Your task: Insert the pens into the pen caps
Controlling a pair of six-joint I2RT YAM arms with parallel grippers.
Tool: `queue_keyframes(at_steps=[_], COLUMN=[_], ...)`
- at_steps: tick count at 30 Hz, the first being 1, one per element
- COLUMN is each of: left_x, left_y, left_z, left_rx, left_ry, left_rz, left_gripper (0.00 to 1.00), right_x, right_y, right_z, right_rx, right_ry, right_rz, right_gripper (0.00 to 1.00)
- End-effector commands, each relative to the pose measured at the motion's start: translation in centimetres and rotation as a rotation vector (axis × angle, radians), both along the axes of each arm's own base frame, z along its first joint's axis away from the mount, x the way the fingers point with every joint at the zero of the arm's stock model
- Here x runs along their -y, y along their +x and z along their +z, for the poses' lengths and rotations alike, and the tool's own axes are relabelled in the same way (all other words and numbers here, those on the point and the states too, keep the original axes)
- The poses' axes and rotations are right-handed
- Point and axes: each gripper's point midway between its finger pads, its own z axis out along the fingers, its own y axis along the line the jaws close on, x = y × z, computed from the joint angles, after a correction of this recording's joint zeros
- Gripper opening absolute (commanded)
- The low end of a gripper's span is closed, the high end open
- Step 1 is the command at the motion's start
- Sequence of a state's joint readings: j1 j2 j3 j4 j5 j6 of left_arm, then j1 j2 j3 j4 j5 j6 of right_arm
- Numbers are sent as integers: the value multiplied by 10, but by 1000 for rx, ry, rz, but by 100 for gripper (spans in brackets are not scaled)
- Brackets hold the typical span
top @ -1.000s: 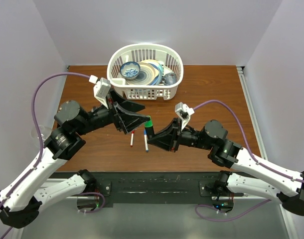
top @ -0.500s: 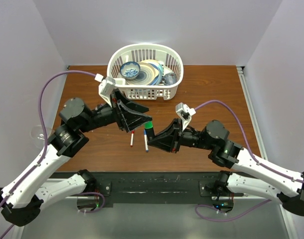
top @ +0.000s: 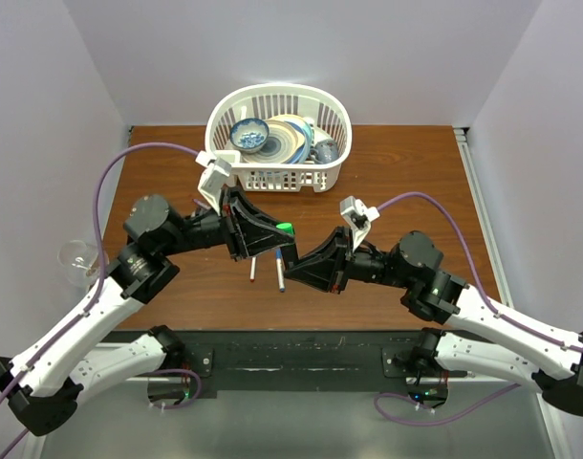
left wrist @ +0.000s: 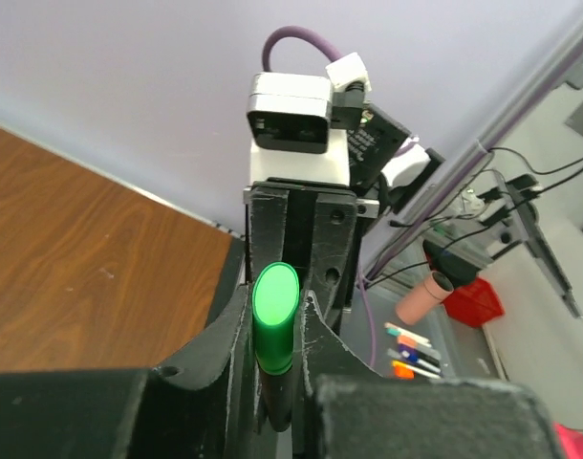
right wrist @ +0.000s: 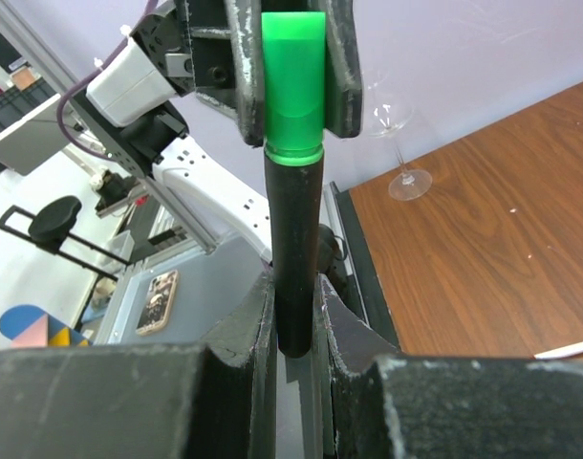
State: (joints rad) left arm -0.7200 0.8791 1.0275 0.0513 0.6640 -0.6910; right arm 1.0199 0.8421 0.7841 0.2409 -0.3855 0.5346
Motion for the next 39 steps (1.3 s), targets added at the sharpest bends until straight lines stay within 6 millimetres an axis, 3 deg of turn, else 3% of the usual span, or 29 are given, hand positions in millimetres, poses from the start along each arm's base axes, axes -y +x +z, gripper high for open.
queue_keyframes(at_steps=[1,7,9,10,14,18,19,22,25,31,39], left_x=[3,5,3,3,4,3,0,-5,-8,-6,-1], left_y=[-25,-38,-39,-36,-31,-19,-14,-7,-4,6,12], left_z=[-7,-26,-25,-17,-8,7,15,34,47,45,39], left_rx=[-29,-70,-66,-35,-29,2,25,74,102,100,100], left_ry=[-39,-49,-44,-51,-27,-13,-15,-32,-44,-13,-8], left_rz=[-172,-269,-264,-245,-213,-132,-87,-13,16,53,49], left_gripper=[0,0,7,14,23,39,48,59,64,67,60], right_x=[5,10,12,10,6,3,3,5,5,2,1], right_y=[-2,4,4,3,2,2,3,2,1,-3,-5], right_z=[36,69,79,79,72,56,53,44,38,34,31], right_rx=[48,110,134,136,120,95,90,83,66,48,43], right_ry=[102,117,127,121,102,77,69,54,53,54,47], right_rz=[-7,-55,-59,-49,-32,-20,-21,-21,-15,10,22], right_gripper=[0,0,0,0,0,0,0,0,0,0,0])
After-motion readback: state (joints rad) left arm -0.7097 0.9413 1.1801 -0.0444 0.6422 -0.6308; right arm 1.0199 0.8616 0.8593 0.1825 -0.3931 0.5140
